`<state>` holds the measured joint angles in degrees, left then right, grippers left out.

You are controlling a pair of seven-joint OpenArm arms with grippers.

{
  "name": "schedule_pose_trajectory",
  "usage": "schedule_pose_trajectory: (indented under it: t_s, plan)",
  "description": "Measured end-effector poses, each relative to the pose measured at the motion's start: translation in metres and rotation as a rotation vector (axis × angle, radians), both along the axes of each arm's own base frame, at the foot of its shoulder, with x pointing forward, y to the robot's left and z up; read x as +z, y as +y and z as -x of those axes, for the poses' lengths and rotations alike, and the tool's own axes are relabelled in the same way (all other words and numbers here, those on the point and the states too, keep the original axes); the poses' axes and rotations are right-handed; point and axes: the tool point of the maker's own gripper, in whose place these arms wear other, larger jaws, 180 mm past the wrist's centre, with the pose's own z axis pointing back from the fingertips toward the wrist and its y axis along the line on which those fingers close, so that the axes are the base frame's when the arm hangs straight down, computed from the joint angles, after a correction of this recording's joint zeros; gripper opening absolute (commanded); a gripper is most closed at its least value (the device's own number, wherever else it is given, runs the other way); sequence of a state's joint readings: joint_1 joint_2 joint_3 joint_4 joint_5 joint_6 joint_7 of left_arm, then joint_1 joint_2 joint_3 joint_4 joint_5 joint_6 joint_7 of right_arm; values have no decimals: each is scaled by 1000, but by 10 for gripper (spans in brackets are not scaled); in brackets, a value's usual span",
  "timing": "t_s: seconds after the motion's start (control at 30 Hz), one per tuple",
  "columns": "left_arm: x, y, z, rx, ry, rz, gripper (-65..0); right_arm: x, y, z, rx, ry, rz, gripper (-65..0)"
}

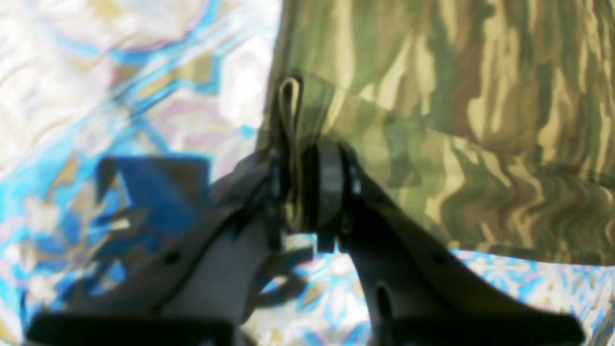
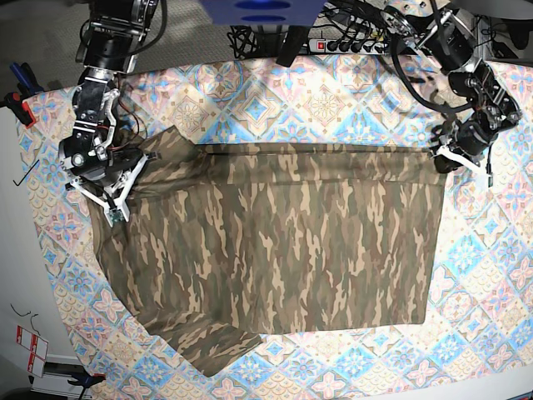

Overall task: Fold the T-shirt properly
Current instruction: 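Hold the folded edge with both grippers and lift it slightly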

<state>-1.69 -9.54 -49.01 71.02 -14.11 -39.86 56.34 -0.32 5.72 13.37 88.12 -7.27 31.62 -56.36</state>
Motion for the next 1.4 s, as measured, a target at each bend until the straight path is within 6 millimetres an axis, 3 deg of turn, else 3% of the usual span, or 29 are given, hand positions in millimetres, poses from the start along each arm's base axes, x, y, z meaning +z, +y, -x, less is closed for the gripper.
schedule_pose_trajectory:
  t_s: [0.43,0.6,0.77,1.03,1.13,1.27,1.4]
  plan:
    - [9,3,-13,-14,1,5,-568,0,-4,-1,-10,2,2,-649]
    - [22,3,-34,-28,-9,-1,-569,14,-3,-21,-10,-49,-3,-648]
    - [26,4,-41,-34,-12,-14,-569,-12,-2,-6,-23,43,-24,-648]
    - [32,6,-52,-41,-13,-37,-569,-15,1,-27,-31,40,-59,-648]
    - [36,10,-59,-45,-1,-72,-569,-13,-5,-28,-36,45,-47,-648]
    - [41,12,-67,-47,-10,-88,-569,3,-9,-51,-59,-21,-73,-648]
    - [38,13,-62,-48,11,-97,-568,-14,-26,-41,-139,42,-103,-648]
